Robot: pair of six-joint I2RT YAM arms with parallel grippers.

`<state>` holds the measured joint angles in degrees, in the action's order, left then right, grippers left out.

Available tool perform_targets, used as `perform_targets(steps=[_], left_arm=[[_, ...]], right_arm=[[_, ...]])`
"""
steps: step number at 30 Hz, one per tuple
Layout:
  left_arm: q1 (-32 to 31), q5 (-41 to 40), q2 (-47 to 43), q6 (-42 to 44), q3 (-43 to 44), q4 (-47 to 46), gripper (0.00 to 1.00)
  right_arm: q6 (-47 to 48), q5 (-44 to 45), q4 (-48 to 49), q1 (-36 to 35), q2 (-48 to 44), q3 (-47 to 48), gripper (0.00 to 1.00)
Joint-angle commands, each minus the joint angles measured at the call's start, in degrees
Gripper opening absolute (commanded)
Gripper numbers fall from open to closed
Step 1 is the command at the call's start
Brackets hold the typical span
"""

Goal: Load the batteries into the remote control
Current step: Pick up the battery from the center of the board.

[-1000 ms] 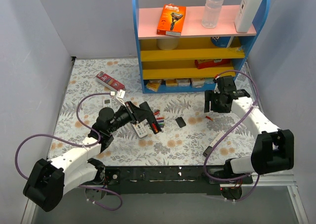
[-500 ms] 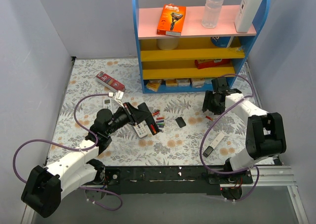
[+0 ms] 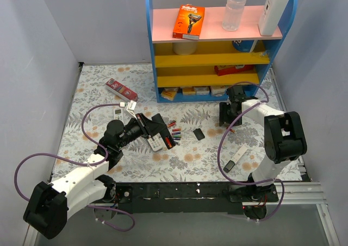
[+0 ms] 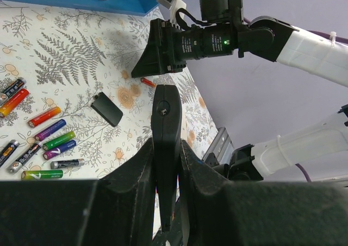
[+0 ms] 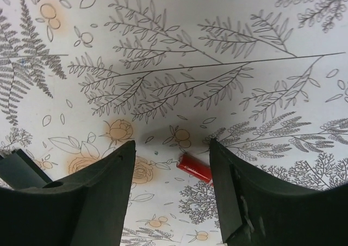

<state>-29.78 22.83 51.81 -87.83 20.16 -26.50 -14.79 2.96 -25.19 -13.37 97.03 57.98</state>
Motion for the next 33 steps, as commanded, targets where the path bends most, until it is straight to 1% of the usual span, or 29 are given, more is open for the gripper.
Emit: perform_targets(steps=[1, 9, 23, 28, 30, 31, 32, 33], left_arm=[[0.25, 0.02, -0.57, 0.56, 0.40, -0.39, 0.00], [0.16, 0.29, -0.31, 0.12, 0.40, -0.74, 0.00], [0.16, 0.99, 0.40, -0.76, 0.49, -1.36, 0.00], [0.16, 0.99, 0.48, -0.76, 0.58, -1.18, 0.00], [0.16, 1.16, 0.57, -0.94, 0.58, -1.27, 0.00], [0.16, 0.99, 0.57, -1.02, 0.67, -1.27, 0.00], [0.16, 0.90, 0.57, -1.11, 0.49, -1.18, 0.00], [0.16, 0.81, 0.57, -1.03, 0.49, -1.18, 0.00]], right_arm=[[3.70, -2.17, 0.32, -1.40, 0.70, 1.62, 0.63], [5.38, -2.52, -2.32, -3.86, 0.18, -0.14, 0.61], [5.91, -0.94, -6.97, -4.04, -4.83, -2.95, 0.61], [4.16, -0.59, -6.28, -4.04, -9.13, -3.57, 0.61], [2.40, 2.21, -6.36, -4.04, -11.76, -3.31, 0.61], [-0.74, 3.96, -6.54, -4.04, -12.56, -3.39, 0.61], [-2.60, 8.68, -7.06, -4.04, -13.35, -3.66, 0.61], [-6.10, 10.90, -7.41, -3.95, -14.84, -3.92, 0.62]])
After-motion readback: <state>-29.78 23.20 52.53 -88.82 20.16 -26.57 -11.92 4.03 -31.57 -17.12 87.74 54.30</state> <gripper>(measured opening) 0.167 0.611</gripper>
